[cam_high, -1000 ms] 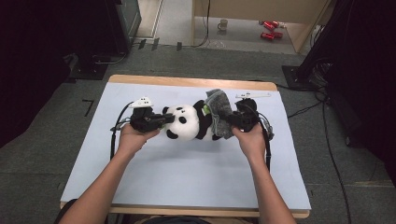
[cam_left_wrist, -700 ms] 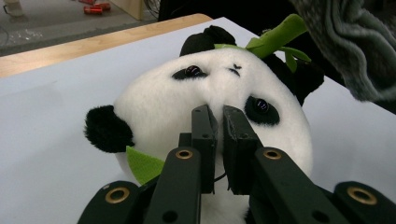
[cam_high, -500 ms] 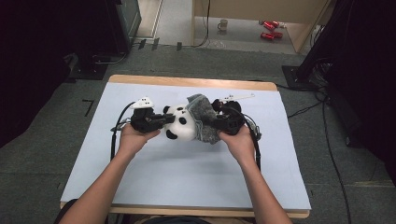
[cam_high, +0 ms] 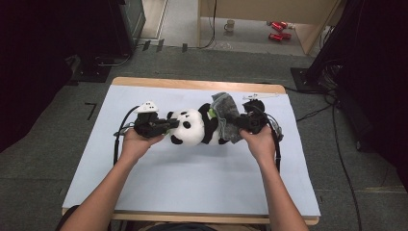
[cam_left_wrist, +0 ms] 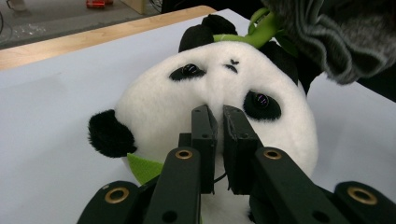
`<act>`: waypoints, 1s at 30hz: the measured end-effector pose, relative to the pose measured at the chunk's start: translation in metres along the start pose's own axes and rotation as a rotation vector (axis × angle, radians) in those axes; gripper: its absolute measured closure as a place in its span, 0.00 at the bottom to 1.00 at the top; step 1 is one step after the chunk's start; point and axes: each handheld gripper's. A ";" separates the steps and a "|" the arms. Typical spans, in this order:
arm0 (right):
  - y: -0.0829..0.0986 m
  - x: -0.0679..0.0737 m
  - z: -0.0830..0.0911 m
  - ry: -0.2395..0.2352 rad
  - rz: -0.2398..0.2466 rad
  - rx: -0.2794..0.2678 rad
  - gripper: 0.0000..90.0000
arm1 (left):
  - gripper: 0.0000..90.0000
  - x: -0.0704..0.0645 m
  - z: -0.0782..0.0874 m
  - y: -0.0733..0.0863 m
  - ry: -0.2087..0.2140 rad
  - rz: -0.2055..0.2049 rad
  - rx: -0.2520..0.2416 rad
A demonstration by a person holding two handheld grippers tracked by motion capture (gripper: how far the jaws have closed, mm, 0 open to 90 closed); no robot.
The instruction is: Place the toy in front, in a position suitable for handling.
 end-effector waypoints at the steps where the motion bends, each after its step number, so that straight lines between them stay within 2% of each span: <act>1: 0.000 0.000 0.000 0.000 0.000 0.000 0.86 | 0.94 0.000 0.000 0.000 0.000 0.000 0.000; 3: -0.004 -0.005 0.013 0.018 -0.017 -0.037 0.86 | 0.94 0.001 0.000 0.001 -0.001 0.005 0.004; 5: -0.006 -0.007 0.017 0.021 -0.024 -0.046 0.86 | 0.94 0.001 0.000 0.001 -0.002 0.005 0.008; 6: -0.007 -0.009 0.020 0.014 -0.030 -0.055 0.86 | 0.94 0.001 0.000 0.001 -0.005 0.003 0.008; 7: -0.008 -0.010 0.025 -0.020 -0.045 -0.072 0.86 | 0.94 0.001 -0.001 0.001 -0.005 0.006 0.005; 8: -0.008 -0.010 0.025 -0.020 -0.045 -0.072 0.86 | 0.94 0.001 -0.001 0.001 -0.003 0.007 0.001; 12: -0.007 0.008 0.023 -0.082 -0.012 -0.073 0.86 | 0.94 -0.001 -0.001 0.001 -0.005 -0.009 -0.007; 13: -0.007 0.008 0.023 -0.082 -0.012 -0.073 0.86 | 0.94 -0.001 0.000 0.001 -0.004 -0.009 -0.007; 15: -0.006 0.023 0.016 -0.120 0.020 -0.058 0.86 | 0.94 -0.001 0.000 0.001 -0.004 -0.009 -0.006; 17: -0.005 0.028 0.013 -0.129 0.030 -0.050 0.86 | 0.94 -0.001 0.000 0.001 -0.004 -0.011 -0.005; 18: -0.005 0.035 0.007 -0.134 0.050 -0.036 0.86 | 0.94 -0.001 0.000 0.001 -0.004 -0.015 -0.004; 20: -0.005 0.036 0.005 -0.135 0.055 -0.038 0.86 | 0.94 -0.001 0.000 0.001 0.001 -0.016 -0.007; 22: -0.013 0.031 0.004 -0.140 0.035 -0.048 0.86 | 0.94 -0.001 0.000 0.001 0.002 -0.017 -0.008; 25: -0.023 0.021 0.005 -0.120 0.014 -0.058 0.86 | 0.93 -0.001 0.000 0.001 0.006 -0.016 -0.014; 27: -0.029 0.016 0.002 -0.130 0.002 -0.048 0.86 | 0.93 -0.001 0.001 0.001 0.007 -0.016 -0.014; 30: -0.030 0.016 -0.004 -0.142 0.002 -0.026 0.86 | 0.93 -0.001 0.001 0.001 0.006 -0.018 -0.012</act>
Point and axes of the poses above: each handheld gripper's, and its own axes: z roughly backward along the jaws, y roughly out of its underside, x roughly to its left, and after that the axes turned 7 degrees about x, right-handed
